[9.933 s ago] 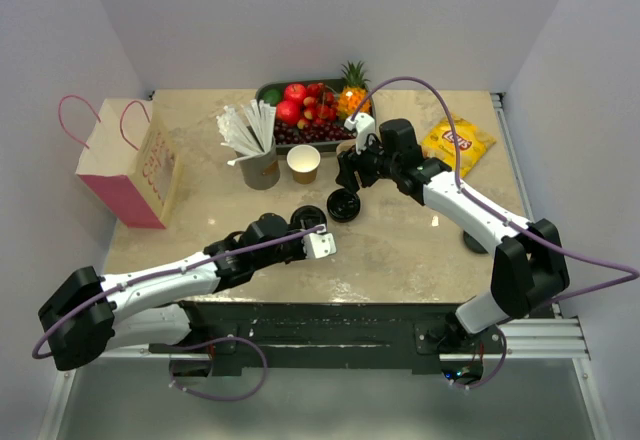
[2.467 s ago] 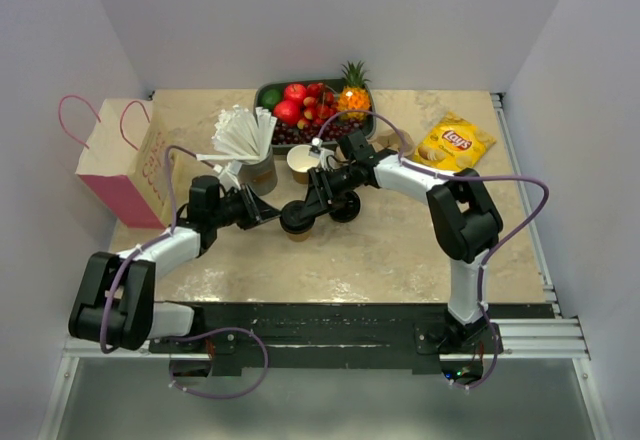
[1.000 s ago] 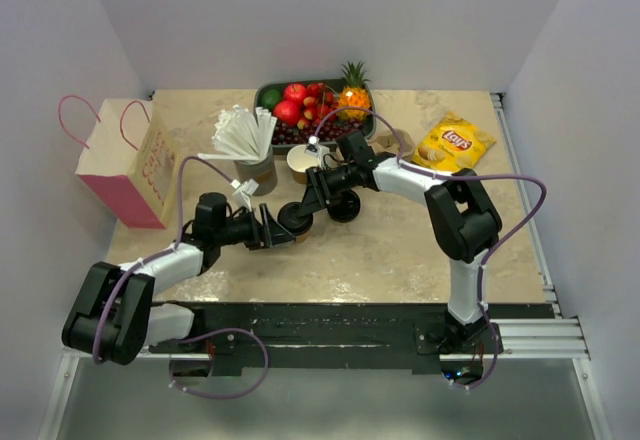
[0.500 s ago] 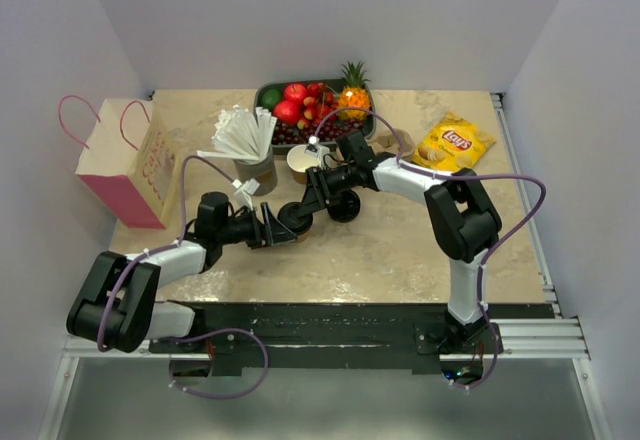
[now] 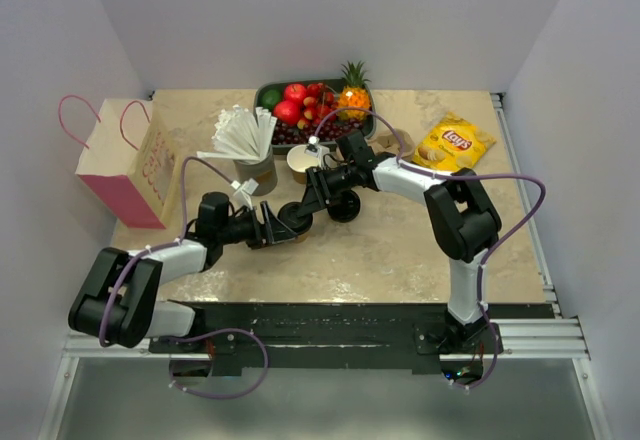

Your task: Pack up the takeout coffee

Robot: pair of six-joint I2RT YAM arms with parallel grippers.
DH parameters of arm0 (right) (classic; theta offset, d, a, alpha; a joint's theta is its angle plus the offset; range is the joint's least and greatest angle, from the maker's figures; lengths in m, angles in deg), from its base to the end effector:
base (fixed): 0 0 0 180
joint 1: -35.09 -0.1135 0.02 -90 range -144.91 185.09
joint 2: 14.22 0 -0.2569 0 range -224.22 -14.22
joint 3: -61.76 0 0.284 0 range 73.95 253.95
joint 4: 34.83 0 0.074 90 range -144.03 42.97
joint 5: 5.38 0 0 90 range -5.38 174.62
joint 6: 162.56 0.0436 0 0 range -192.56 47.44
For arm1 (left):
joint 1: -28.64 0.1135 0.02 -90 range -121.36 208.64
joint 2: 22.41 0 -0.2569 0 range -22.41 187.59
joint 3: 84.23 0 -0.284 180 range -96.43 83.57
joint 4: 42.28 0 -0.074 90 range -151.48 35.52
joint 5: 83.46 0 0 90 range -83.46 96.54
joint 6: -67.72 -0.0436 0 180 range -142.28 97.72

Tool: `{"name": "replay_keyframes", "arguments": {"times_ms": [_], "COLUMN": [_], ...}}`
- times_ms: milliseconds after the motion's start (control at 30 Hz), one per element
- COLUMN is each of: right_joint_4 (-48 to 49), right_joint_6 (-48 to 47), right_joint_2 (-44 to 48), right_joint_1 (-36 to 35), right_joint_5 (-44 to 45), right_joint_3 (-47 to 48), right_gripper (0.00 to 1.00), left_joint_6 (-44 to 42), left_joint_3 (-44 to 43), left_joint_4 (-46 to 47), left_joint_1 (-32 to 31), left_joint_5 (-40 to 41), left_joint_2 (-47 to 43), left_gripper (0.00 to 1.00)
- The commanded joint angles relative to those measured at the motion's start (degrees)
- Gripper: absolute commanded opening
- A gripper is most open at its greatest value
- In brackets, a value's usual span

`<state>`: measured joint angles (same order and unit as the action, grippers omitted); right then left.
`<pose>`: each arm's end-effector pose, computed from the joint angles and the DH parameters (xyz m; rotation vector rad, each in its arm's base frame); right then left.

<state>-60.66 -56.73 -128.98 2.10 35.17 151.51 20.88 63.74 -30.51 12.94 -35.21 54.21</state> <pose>0.3591 0.2726 0.1474 -0.7806 2.4195 1.4208 0.2351 -0.0962 0.1063 -0.0798 2.2972 -1.3501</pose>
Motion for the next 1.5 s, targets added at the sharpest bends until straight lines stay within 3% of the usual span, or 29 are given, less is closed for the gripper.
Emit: {"name": "replay_keyframes", "arguments": {"times_ms": [0, 200, 733, 1033, 1167, 1267, 1300, 1467], "right_joint_4": [-3.51, -3.51, -4.21, -4.04, -4.30, -2.82, -1.94, -0.09], "right_joint_6": [-2.48, -2.30, -2.04, -1.77, -1.77, -1.51, -1.16, 0.25], "right_joint_2": [-5.30, -5.82, -6.97, -7.67, -7.41, -6.88, -6.71, -6.88], "right_joint_1": [-0.93, -0.93, -1.02, -1.02, -1.02, -1.02, -0.85, 0.30], "right_joint_5": [11.22, 10.87, 11.39, 11.83, 10.78, 7.19, 4.30, -0.82], "right_joint_3": [-2.76, -2.77, -2.06, -1.80, -1.36, -1.01, -1.27, -0.13], "right_gripper": [0.42, 0.42, 0.44, 0.44, 0.45, 0.52, 0.54, 0.68], "left_joint_6": [0.26, 0.88, -3.43, -4.66, -8.60, -10.45, -10.37, -9.94], "left_joint_3": [-0.21, 0.06, -3.89, -5.04, -4.86, -1.81, -0.48, -0.20], "left_joint_4": [-4.28, -8.67, -21.84, -23.26, -19.58, -14.75, -8.91, -2.08], "left_joint_1": [1.64, 2.17, 3.58, 3.49, 3.49, 2.18, 1.21, 0.06], "left_joint_5": [7.92, 11.17, 20.31, 20.84, 15.06, 7.41, 2.08, -3.68], "left_joint_2": [2.22, 7.48, 17.24, 16.73, 10.76, 3.64, 1.80, -3.58], "left_gripper": [0.75, 0.79, 0.78, 0.77, 0.77, 0.79, 0.79, 0.80]}}
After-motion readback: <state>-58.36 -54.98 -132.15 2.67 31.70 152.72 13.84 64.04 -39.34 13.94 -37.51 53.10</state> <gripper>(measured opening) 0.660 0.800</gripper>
